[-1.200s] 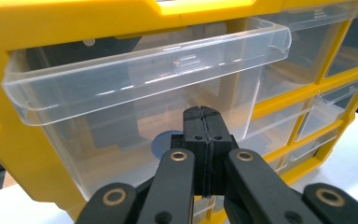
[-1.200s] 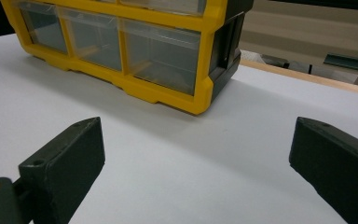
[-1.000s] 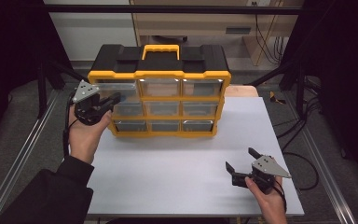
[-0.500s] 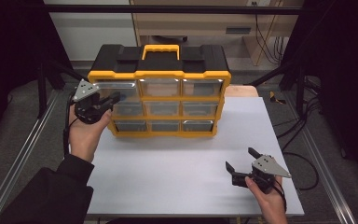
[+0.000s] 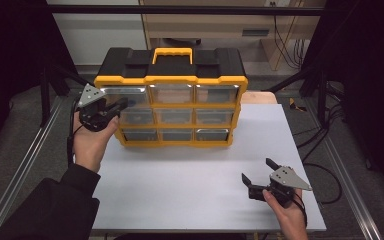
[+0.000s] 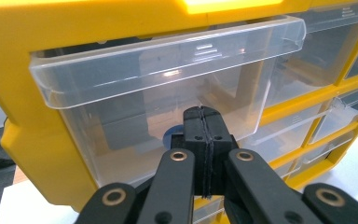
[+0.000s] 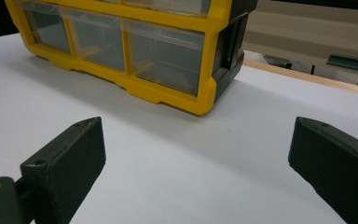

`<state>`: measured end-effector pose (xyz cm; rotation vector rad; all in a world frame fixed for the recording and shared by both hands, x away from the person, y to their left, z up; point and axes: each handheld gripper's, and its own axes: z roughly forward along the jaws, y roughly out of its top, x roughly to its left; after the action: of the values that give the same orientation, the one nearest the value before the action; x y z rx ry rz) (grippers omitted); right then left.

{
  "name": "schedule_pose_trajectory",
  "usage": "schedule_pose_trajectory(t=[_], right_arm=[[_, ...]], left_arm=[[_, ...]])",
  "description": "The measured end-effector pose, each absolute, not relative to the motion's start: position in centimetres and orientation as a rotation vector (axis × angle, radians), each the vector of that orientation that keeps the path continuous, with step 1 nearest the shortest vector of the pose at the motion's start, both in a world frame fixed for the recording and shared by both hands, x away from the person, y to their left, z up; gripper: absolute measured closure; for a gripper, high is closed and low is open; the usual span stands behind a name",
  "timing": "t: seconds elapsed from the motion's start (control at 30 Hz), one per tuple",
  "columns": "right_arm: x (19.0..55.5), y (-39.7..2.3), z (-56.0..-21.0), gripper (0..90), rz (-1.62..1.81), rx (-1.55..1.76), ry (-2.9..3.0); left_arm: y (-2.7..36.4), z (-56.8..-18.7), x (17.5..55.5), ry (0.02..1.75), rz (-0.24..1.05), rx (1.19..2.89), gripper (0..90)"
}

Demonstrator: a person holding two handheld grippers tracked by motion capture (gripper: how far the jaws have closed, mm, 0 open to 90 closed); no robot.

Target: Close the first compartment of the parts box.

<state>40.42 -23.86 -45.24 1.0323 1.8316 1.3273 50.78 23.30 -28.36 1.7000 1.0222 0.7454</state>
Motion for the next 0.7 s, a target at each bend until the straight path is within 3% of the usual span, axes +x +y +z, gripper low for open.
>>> schedule_pose_trajectory(t=[0.7], right_arm=[[40.49,-23.79,-45.33,4.0,1.325,1.031,1.836]], left_arm=[[23.21,-28.18,51.05,1.024,0.752,1.694,89.5]])
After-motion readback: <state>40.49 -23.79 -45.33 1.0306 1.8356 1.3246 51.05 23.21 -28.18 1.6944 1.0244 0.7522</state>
